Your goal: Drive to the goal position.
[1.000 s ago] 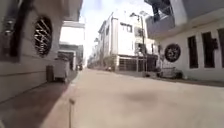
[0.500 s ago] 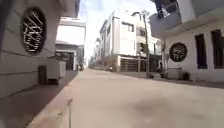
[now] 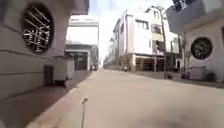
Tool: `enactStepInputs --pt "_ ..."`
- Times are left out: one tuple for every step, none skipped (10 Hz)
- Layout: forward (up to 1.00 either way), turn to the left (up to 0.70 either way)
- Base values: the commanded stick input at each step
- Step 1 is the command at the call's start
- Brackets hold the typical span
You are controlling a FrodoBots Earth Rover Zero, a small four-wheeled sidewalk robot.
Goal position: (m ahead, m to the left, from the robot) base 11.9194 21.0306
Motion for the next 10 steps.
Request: enactStepInputs --pt "1.0 0.0" --pt "1.0 0.0" --pt "1.0 0.0" --pt "1.0 0.0" --pt "1.0 0.0" --pt "1.0 0.0" --pt "1.0 0.0" --pt "1.0 0.0" --pt "1.0 0.0" --pt "1.0 0.0"
